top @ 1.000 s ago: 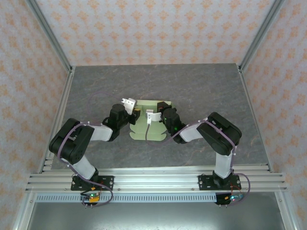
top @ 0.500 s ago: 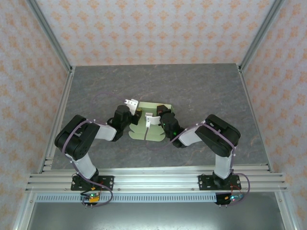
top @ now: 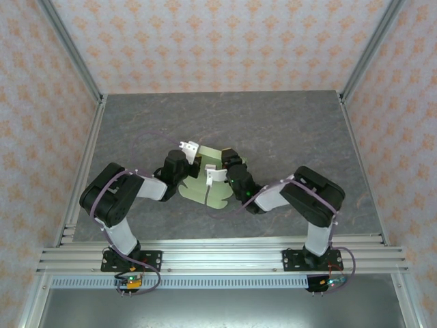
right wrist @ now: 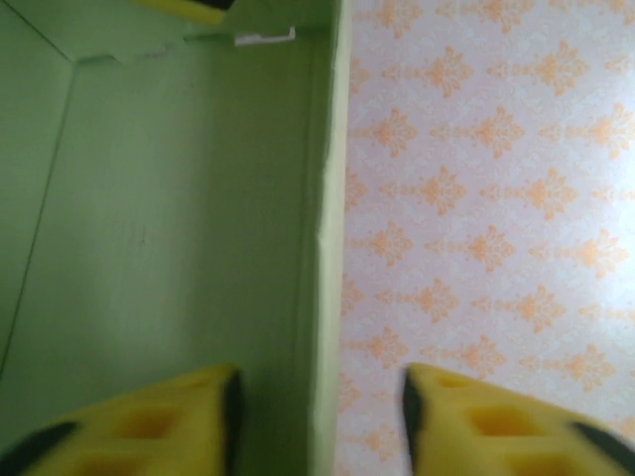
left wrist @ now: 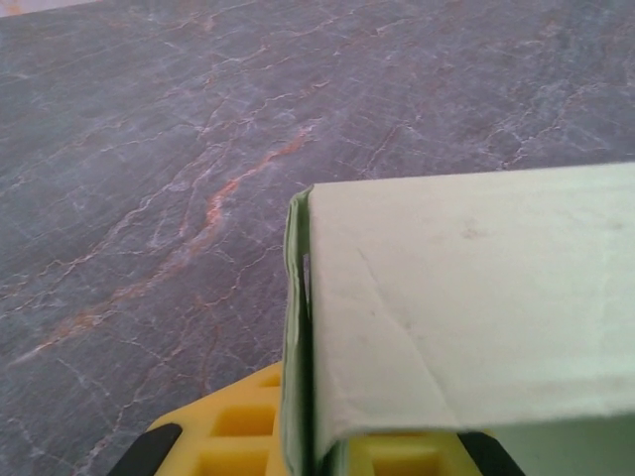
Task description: Fold the paper box
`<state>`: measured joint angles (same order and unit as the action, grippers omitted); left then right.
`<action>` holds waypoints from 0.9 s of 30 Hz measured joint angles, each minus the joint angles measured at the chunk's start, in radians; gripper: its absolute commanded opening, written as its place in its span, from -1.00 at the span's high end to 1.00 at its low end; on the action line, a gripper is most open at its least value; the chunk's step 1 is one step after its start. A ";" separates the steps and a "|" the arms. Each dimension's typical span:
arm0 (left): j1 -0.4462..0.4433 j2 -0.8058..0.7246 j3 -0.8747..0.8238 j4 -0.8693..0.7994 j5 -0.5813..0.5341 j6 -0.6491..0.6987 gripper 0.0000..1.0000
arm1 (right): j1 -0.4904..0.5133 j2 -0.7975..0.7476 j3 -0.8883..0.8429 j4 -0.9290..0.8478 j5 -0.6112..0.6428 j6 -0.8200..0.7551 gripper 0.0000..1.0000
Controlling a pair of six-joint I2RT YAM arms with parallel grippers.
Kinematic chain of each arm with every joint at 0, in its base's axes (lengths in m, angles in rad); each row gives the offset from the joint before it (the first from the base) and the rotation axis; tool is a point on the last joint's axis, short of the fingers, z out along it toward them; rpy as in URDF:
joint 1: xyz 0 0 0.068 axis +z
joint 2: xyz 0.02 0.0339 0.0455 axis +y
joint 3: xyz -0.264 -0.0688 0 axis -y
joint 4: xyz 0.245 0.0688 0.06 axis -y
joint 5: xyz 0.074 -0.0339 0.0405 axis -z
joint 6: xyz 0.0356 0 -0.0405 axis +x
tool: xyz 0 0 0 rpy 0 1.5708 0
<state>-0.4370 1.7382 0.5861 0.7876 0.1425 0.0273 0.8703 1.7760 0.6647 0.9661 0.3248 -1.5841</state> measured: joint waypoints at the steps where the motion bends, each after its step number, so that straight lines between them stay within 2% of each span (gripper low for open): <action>1: 0.000 0.000 0.000 0.000 0.004 0.000 0.88 | 0.000 -0.051 -0.003 -0.059 -0.017 0.041 -0.08; 4: -0.002 0.001 0.000 0.012 0.018 -0.004 0.88 | -0.014 -0.269 0.004 -0.299 -0.126 0.211 -0.15; 6: -0.002 0.001 0.000 0.031 0.026 -0.005 0.88 | -0.051 -0.417 0.015 -0.454 -0.248 0.345 -0.23; 10: -0.002 0.001 -0.007 0.026 0.043 -0.002 0.87 | -0.206 -0.531 0.118 -0.666 -0.525 0.650 -0.22; 12: -0.002 0.001 -0.007 0.026 0.061 0.000 0.86 | -0.288 -0.518 0.187 -0.744 -0.653 0.810 -0.26; 14: -0.002 0.002 -0.011 0.031 0.076 0.001 0.86 | -0.324 -0.496 0.213 -0.771 -0.734 0.970 -0.26; 16: -0.002 0.004 -0.017 0.038 0.092 0.001 0.85 | -0.336 -0.453 0.230 -0.779 -0.781 1.147 -0.32; 20: -0.005 0.013 -0.018 0.043 0.118 0.010 0.82 | -0.351 -0.283 0.333 -0.840 -0.826 1.455 -0.30; 23: -0.012 0.015 -0.018 0.047 0.134 0.024 0.79 | -0.359 -0.148 0.417 -0.882 -0.869 1.623 -0.26; 27: -0.022 0.022 -0.018 0.059 0.138 0.028 0.78 | -0.359 -0.015 0.502 -0.941 -0.923 1.757 -0.24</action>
<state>-0.4587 1.7603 0.5682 0.8463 0.2806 0.0555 0.5117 1.7611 1.1664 0.0246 -0.5983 0.1730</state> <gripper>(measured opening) 0.112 0.625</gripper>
